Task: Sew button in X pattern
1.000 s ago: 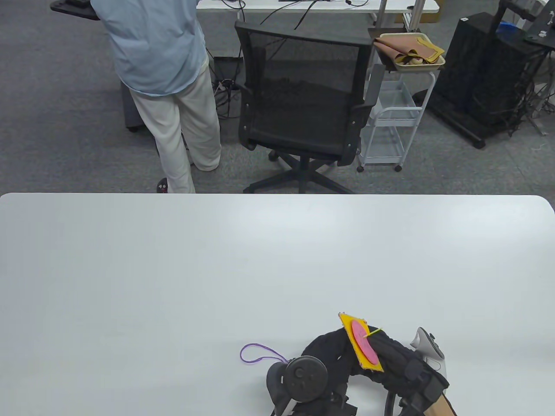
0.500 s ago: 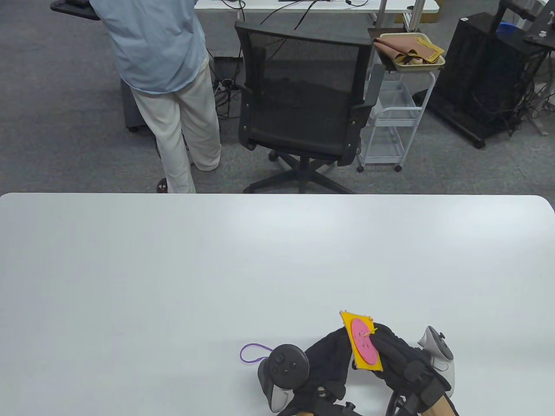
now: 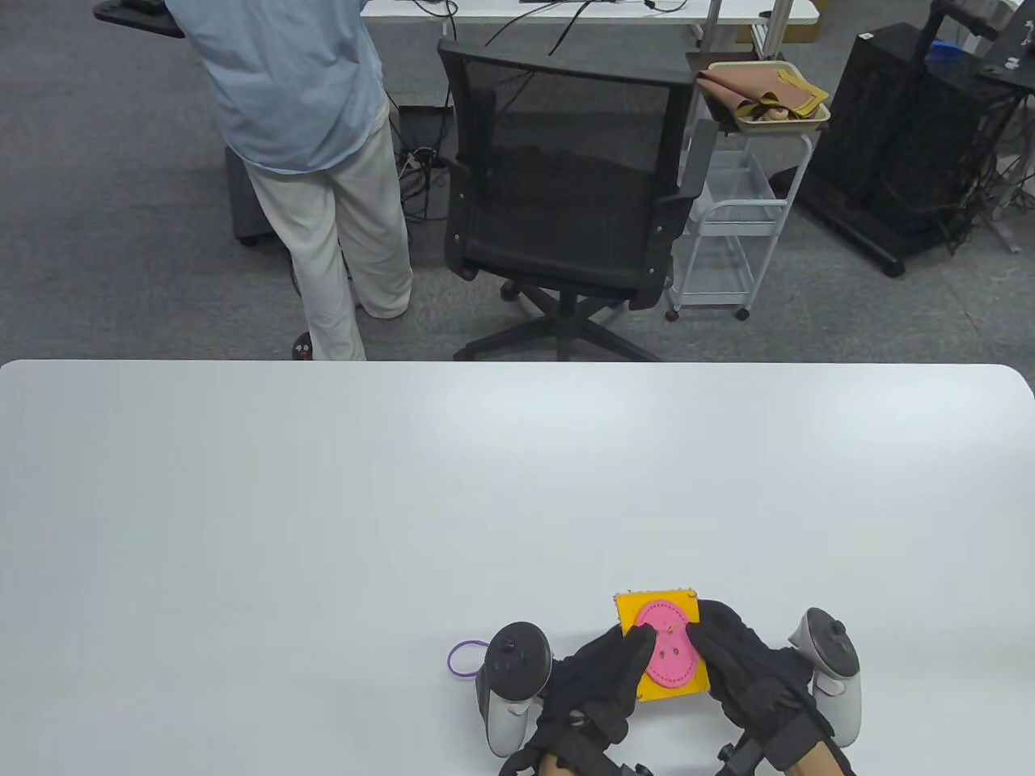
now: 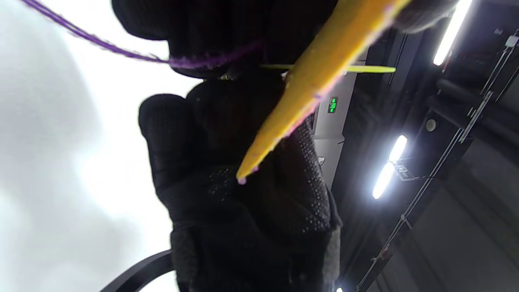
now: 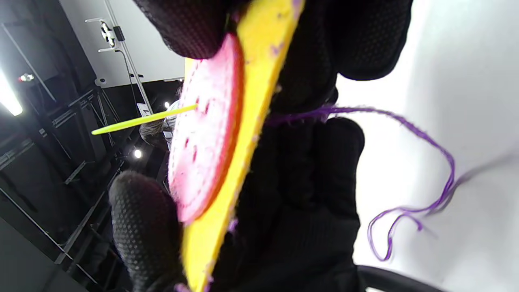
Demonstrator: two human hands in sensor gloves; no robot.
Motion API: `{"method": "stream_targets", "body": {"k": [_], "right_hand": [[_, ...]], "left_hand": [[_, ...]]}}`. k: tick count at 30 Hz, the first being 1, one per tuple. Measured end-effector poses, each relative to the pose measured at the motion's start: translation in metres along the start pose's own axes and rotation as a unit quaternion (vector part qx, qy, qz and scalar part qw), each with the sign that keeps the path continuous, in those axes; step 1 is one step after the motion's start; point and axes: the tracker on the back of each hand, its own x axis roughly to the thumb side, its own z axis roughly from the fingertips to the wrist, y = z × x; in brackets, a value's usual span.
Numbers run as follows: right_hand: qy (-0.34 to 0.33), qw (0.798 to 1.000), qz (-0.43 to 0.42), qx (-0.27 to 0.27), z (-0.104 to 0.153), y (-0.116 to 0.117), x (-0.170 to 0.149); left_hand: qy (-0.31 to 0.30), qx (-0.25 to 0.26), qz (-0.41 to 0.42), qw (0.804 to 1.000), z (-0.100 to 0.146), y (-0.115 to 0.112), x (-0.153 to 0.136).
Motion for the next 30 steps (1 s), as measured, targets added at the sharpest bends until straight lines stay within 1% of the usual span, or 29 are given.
{"method": "stream_targets", "body": {"k": [7,13,17,19,22,24,28,30], "right_hand": [[-0.012,0.997,0.067,-0.043,0.005,-0.003,0.007],[-0.013,0.993,0.095,-0.062,0.006,-0.003,0.009],[-0.018,0.993,0.097,-0.066,0.007,-0.002,0.010],[-0.031,0.989,0.113,-0.085,0.011,-0.001,0.013],[-0.078,0.977,0.157,-0.120,0.014,0.002,0.019],[-0.095,0.972,0.180,-0.116,0.015,0.006,0.021],[-0.101,0.969,0.203,-0.101,0.015,0.013,0.021],[-0.103,0.962,0.234,-0.098,0.015,0.017,0.020]], "left_hand": [[0.003,0.009,-0.001,1.000,-0.002,0.000,-0.003],[0.009,0.024,-0.015,1.000,-0.002,0.000,-0.004],[0.012,0.026,-0.027,0.999,-0.003,-0.002,-0.005],[0.013,0.033,-0.032,0.999,-0.003,-0.002,-0.005],[0.014,0.040,-0.036,0.998,-0.003,-0.002,-0.006],[0.015,0.043,-0.035,0.998,-0.003,-0.002,-0.006],[0.013,0.043,-0.042,0.998,-0.003,-0.003,-0.005],[0.011,0.046,-0.048,0.998,-0.003,-0.004,-0.005]]}}
